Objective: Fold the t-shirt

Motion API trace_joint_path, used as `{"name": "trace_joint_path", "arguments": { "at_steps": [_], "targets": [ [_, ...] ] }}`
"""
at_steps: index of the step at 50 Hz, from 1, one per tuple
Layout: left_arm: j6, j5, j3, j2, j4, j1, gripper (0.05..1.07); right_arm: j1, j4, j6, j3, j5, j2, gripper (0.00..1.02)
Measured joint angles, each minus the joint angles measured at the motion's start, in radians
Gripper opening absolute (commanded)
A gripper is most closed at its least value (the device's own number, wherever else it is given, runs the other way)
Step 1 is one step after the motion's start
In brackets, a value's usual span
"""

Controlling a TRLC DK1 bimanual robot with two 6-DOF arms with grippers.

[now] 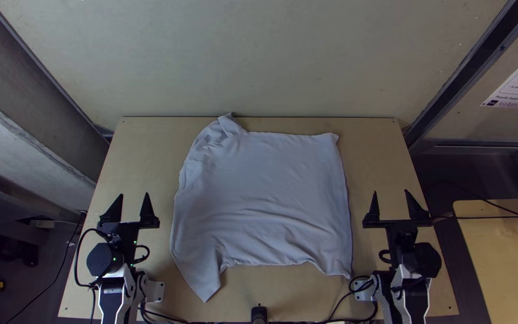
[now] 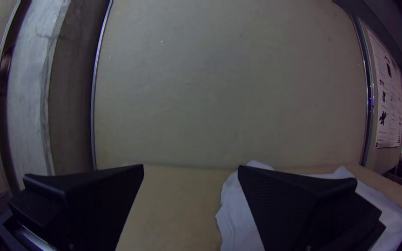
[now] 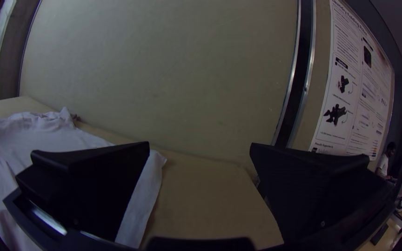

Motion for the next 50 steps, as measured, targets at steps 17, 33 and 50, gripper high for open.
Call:
{"name": "trace_joint_path", "arguments": {
  "at_steps": [17,33,50],
  "targets": [
    [0.009,0.007,0.264,0.310,0.081,-0.010,1.02,0.004,0.045,0.046,0.308,0.012,0.322,0.99],
    [0.011,0.021,0.646,0.679,0.084,-0.013,1.02,0.004,0.037,0.062,0.616,0.066,0.640,0.99],
    [0.010,0.026,1.033,1.049,-0.051,-0.032,1.02,0.005,-0.045,0.161,0.917,0.113,1.000,0.99]
  ]
}}
